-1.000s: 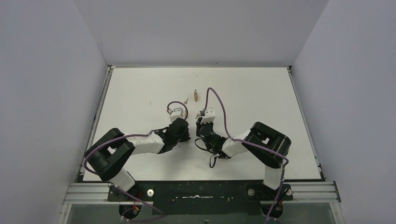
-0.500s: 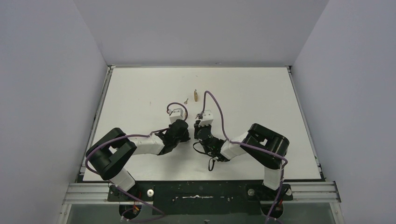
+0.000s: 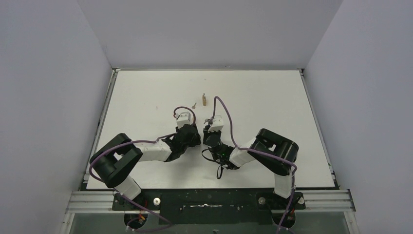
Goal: Lock with the key
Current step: Place the key at the center of the board, then place the lock at the center of the board.
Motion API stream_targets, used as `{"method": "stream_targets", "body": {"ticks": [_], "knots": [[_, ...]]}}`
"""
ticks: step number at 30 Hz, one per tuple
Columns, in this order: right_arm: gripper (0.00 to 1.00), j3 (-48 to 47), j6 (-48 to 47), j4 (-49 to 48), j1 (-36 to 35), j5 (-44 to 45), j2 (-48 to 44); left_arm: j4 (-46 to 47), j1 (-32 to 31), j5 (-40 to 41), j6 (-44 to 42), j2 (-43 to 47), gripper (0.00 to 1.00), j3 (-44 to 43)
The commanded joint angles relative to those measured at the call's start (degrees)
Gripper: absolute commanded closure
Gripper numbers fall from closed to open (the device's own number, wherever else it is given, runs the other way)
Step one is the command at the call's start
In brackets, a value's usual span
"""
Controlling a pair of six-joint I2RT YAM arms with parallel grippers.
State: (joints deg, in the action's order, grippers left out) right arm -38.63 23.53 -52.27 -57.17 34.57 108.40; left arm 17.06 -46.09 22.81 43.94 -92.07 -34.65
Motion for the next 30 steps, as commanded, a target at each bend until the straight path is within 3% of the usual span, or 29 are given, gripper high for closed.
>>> {"method": "stream_targets", "body": {"ticks": [1, 3, 6, 17, 30], "knots": [[1.00, -0.2, -0.5, -3.9, -0.4, 2.6, 0.9, -1.3, -0.2, 2.5, -0.8, 0.8, 0.48, -0.1], [1.00, -0.2, -0.6, -4.1, -0.5, 2.5, 1.2, -2.0, -0.2, 3.2, -1.1, 2.5, 0.31, 0.2], [1.00, -0.2, -0.8, -4.2, -0.4, 2.5, 1.7, -3.4, -0.1, 4.6, -2.2, 6.2, 0.20, 0.8], [1.00, 0.8, -0.9, -4.0, -1.6, 4.3, 2.0, -11.7, 3.2, 7.7, -5.0, 24.4, 0.13, 3.0], [1.00, 2.6, -0.7, -3.2, -4.3, 8.3, 1.3, -17.0, 13.6, -1.4, -10.3, 36.1, 0.12, 5.0]]}}
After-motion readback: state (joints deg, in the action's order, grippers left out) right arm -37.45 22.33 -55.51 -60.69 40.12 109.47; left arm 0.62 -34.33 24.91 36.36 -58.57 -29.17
